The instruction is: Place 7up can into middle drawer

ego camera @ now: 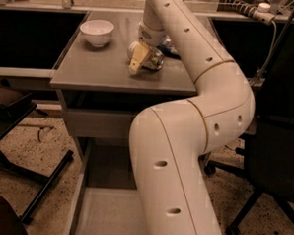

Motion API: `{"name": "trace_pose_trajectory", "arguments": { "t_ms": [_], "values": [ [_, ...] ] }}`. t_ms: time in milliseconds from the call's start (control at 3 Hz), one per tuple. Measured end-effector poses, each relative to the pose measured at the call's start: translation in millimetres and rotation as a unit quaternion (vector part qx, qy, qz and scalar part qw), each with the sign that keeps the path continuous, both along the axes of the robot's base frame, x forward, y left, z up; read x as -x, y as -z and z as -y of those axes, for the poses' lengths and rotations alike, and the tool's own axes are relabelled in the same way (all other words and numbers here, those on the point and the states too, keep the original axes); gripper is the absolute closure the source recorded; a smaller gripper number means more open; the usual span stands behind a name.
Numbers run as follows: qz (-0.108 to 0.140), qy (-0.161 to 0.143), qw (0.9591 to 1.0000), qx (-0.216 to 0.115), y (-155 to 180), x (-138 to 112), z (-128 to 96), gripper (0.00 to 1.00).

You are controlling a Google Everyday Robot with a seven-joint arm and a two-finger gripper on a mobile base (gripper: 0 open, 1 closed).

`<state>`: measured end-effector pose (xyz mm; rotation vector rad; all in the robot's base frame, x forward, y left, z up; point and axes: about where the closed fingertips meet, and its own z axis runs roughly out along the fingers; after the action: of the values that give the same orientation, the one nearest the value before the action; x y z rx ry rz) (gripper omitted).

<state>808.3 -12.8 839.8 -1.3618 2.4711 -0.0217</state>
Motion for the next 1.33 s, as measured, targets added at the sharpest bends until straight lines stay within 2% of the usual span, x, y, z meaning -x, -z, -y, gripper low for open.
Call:
{"name": "trace_pose_trajectory", "arguments": {
  "t_ms": [333, 1000, 1333],
  "values": [
    [-0.005, 0.003, 0.9999, 0.014, 4.7, -0.2, 5.4, 0.0],
    [-0.013, 0.033, 0.9987, 0.038, 10.4, 0.9, 43.6, 0.0],
    [-0.013, 0.034, 0.9986, 0.038, 10.5, 0.9, 44.6, 0.17]
  ]
}}
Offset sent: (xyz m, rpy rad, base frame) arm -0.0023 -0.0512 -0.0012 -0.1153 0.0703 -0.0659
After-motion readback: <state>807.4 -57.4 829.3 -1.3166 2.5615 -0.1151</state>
